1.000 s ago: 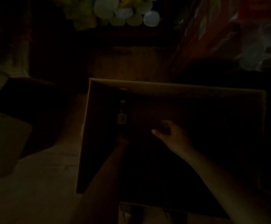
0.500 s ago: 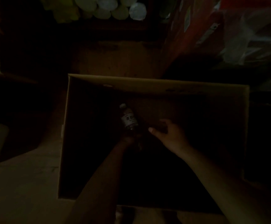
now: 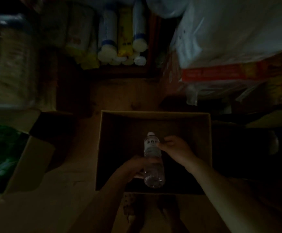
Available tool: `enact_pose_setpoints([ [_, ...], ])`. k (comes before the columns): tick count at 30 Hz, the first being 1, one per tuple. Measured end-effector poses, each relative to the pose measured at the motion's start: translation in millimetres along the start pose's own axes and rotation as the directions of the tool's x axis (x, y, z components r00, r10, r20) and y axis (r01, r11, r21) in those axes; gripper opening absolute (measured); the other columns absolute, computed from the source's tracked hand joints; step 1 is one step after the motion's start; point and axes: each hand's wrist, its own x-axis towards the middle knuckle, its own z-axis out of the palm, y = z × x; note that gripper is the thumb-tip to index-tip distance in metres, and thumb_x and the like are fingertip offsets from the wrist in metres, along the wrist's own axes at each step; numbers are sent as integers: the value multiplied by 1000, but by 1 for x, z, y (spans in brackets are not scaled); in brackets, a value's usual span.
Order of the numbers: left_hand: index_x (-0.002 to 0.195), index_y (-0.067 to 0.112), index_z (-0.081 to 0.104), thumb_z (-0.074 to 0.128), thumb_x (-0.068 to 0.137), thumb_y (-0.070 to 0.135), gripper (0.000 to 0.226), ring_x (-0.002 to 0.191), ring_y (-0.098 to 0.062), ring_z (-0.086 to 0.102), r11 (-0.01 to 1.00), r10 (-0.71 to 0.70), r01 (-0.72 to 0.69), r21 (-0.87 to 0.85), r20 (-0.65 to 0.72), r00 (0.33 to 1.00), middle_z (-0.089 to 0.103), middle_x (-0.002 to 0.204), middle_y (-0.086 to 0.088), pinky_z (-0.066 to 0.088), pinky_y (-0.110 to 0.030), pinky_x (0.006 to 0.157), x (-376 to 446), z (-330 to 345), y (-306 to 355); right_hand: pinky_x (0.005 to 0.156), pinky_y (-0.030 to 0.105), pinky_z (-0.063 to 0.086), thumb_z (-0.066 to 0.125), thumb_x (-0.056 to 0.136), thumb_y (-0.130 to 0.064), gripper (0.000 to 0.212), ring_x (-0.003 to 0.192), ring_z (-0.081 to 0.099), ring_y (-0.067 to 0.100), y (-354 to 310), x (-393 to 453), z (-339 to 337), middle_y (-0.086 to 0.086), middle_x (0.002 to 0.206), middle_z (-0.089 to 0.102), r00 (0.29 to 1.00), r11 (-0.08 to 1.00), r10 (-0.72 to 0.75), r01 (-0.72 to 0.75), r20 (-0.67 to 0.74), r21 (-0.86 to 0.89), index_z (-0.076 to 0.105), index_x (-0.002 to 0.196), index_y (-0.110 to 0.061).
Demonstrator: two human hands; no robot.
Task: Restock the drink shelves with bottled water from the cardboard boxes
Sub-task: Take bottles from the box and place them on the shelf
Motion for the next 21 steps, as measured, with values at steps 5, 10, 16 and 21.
enact_pose_setpoints([
  [5,110,11,63,78,74,31,44,94,-17,69,991,40,-46,125,47,998,71,104,-6,56,-28,77,-83,13,13,80,23,45,68,87,-31,40,104,58,16,-43,-67,-32,3,116,59,1000,992,-3,6,-22,129,57,122,-17],
  [10,113,13,64,77,75,25,42,91,-11,68,958,181,-205,203,129,975,71,104,-3,55,-22,71,-184,31,35,91,35,47,67,84,-46,41,109,56,19,-73,-152,-66,1,118,59,998,961,2,13,-56,276,58,115,-20],
  [16,104,22,69,78,74,28,31,92,-8,69,825,411,-480,300,265,872,73,102,4,56,-27,81,-301,65,75,85,43,56,71,80,-44,38,100,67,24,-108,-262,-133,6,110,69,990,869,-141,129,-12,478,66,109,-19],
  [21,96,10,70,79,68,-2,32,84,-13,70,663,601,-683,308,326,730,74,90,-1,53,-18,66,-371,125,113,78,39,56,75,69,-45,55,100,68,23,-125,-351,-212,4,109,71,947,786,-295,317,-129,531,62,117,-22],
])
